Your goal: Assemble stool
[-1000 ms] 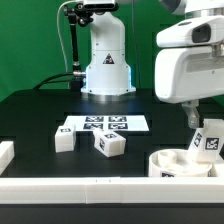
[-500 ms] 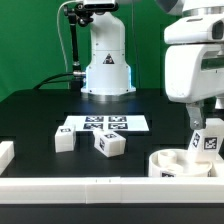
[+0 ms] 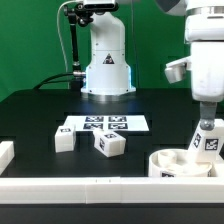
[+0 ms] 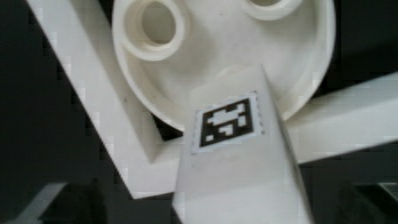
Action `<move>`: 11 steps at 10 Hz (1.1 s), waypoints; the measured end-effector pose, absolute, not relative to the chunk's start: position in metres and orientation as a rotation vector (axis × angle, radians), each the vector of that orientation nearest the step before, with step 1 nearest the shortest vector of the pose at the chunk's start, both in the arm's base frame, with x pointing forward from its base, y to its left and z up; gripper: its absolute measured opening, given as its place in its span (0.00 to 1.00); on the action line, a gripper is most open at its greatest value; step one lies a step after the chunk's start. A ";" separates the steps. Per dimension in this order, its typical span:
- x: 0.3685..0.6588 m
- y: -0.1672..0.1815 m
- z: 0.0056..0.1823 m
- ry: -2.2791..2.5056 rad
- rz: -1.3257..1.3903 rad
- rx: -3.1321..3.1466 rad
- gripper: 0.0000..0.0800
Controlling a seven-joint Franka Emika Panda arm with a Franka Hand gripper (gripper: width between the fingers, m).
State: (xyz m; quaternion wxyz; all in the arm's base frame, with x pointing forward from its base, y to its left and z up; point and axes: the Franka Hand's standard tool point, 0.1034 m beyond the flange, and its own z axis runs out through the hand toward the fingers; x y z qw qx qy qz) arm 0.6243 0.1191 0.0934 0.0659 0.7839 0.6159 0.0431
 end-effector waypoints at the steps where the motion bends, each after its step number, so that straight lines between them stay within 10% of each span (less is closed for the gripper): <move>1: 0.625 0.118 0.092 1.955 0.113 2.272 0.81; 7: 0.624 0.118 0.083 2.108 0.070 2.113 0.81; 9: 0.624 0.117 0.083 2.105 0.069 2.117 0.48; 11: 0.625 0.117 0.084 2.103 0.073 2.117 0.43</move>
Offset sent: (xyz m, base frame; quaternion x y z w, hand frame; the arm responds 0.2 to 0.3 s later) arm 0.0052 0.0062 -0.0047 0.0087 0.0046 -0.0810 0.9967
